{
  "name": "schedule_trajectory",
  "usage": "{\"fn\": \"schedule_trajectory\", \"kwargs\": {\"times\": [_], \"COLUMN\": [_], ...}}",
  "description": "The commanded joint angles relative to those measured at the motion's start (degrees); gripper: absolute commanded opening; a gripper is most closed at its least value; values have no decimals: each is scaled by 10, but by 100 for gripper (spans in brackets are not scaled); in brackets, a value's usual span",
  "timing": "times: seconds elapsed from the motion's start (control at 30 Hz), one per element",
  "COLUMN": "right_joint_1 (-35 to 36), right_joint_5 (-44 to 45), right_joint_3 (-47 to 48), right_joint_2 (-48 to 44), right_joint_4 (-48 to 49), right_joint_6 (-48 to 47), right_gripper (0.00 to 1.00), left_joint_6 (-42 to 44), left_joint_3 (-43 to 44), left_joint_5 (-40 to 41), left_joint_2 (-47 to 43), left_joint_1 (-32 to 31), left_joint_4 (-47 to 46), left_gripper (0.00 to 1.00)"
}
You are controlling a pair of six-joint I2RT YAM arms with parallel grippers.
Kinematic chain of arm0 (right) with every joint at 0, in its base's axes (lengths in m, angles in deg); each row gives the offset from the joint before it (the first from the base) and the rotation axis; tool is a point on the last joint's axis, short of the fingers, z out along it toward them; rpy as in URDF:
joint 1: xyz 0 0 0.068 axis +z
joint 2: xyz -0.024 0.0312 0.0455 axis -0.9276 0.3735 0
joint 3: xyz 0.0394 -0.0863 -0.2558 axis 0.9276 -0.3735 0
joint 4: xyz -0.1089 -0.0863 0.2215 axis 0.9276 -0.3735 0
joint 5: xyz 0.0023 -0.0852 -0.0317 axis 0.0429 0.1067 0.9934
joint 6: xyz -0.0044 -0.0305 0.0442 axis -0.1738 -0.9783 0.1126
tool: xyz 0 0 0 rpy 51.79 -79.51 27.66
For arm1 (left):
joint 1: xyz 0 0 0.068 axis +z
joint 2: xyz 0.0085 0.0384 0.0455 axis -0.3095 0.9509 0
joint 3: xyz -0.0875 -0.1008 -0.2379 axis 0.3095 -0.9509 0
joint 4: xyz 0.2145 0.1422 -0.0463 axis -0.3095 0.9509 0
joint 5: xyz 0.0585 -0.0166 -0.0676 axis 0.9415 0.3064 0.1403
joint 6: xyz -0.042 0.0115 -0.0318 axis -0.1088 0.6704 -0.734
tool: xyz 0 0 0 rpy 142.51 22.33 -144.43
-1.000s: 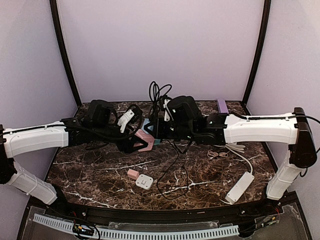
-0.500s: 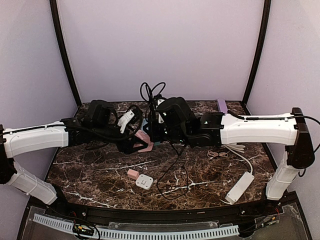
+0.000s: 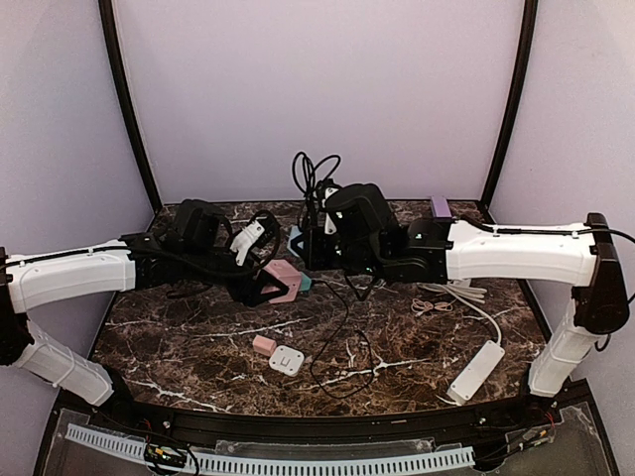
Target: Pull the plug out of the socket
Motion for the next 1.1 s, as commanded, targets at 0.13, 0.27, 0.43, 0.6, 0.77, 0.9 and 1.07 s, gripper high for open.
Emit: {"fn": "schedule_trajectory", "kwargs": {"times": [0.13,0.27,0.43,0.6,0.77,0.9,1.07], "right_joint_1": [-6,4,28,56,61,48,11], "right_joint_5": [-6,-8,-47,-100,-146,-146,-192], "right_joint_3": [-77,-128,-173,-188,-151,-98,-93], "right_joint_2": [-76,-123,-149,-122,-41,20,61], "right_joint_4": [90,123,98,81,81,39,38], "right_joint_6": [5,-29,-44,-34,-25,8,46], "right_gripper": [0,0,0,0,0,0,0], "left_joint_6": [-8,-43,-93,-115,-116,-118,-112], "left_joint_3": [1,2,0,-7,-13,-19,-25], "left_joint_5": [29,8,-43,-89,-120,-142,-143], "left_joint_2": [-17,-21,-22,-24,-27,-32,-46], "left_joint_1": [6,47,120,148,148,148,148], "left_joint_4": [-1,-9,-35,-63,-76,-91,-95], "left_gripper": [1,1,1,1,1,1,1]}}
